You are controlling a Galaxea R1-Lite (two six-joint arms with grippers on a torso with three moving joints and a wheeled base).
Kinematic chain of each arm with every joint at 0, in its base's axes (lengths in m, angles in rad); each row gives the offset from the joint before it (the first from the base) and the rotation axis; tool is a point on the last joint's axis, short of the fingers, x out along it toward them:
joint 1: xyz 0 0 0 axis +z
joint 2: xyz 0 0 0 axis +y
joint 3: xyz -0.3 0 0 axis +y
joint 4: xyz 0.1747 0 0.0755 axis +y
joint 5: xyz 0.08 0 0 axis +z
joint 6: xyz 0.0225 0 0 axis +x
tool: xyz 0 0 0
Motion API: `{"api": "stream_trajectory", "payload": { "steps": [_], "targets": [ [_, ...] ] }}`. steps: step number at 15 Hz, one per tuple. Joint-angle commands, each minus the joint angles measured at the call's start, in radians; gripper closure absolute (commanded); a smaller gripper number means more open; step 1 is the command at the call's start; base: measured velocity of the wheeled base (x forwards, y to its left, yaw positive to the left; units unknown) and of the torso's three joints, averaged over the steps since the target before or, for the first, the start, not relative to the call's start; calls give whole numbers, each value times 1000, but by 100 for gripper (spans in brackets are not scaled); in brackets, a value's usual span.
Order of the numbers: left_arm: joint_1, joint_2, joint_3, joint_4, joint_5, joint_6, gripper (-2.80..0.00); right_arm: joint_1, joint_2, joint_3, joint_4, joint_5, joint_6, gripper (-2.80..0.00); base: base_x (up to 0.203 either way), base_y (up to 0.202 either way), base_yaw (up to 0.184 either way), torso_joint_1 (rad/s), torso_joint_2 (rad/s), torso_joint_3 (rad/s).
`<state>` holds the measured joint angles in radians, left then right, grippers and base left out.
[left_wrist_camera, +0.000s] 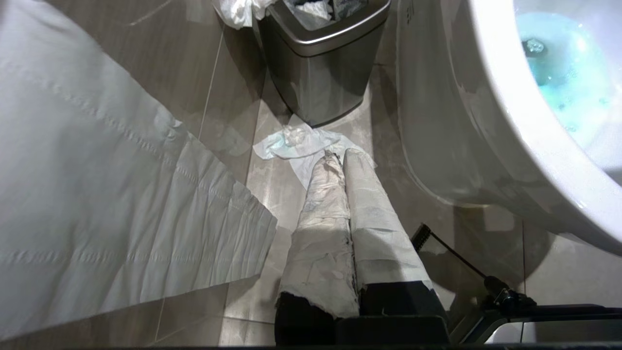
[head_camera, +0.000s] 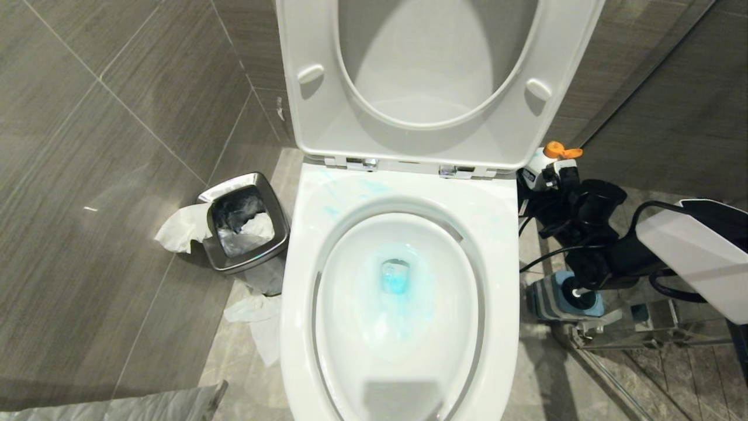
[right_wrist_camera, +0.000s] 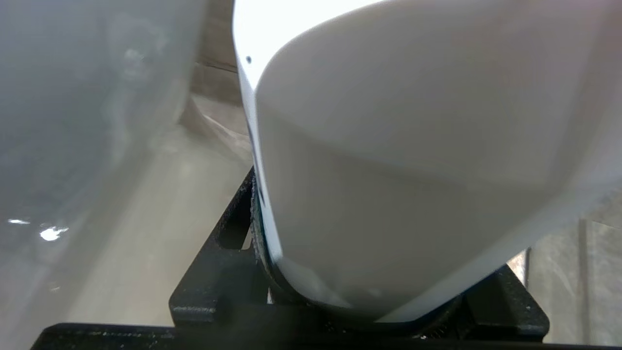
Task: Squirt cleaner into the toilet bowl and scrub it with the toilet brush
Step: Place the cleaning agent on the floor
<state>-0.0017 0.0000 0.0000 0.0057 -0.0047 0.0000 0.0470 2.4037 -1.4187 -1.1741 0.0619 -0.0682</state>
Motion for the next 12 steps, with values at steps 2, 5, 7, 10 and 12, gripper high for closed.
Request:
{"api": "stream_trajectory", "payload": {
  "steps": [2, 5, 7, 10, 12],
  "targets": [
    [0, 2, 2, 0, 0, 0, 0, 1, -15, -37, 11, 1, -2, 0, 0, 0, 0, 1, 3, -199],
    [0, 2, 3, 0, 0, -2, 0, 4, -11, -43, 11, 1, -2, 0, 0, 0, 0, 2, 5, -195],
    [0, 2, 2, 0, 0, -2, 0, 8, -8, -43, 11, 1, -5, 0, 0, 0, 0, 3, 4, -203],
    [0, 2, 3, 0, 0, -2, 0, 8, -3, -66, 30, 3, -6, 0, 0, 0, 0, 6, 2, -200],
    [0, 2, 2, 0, 0, -2, 0, 8, 13, -115, 46, 3, -7, 0, 0, 0, 0, 2, 4, -192]
  ]
}}
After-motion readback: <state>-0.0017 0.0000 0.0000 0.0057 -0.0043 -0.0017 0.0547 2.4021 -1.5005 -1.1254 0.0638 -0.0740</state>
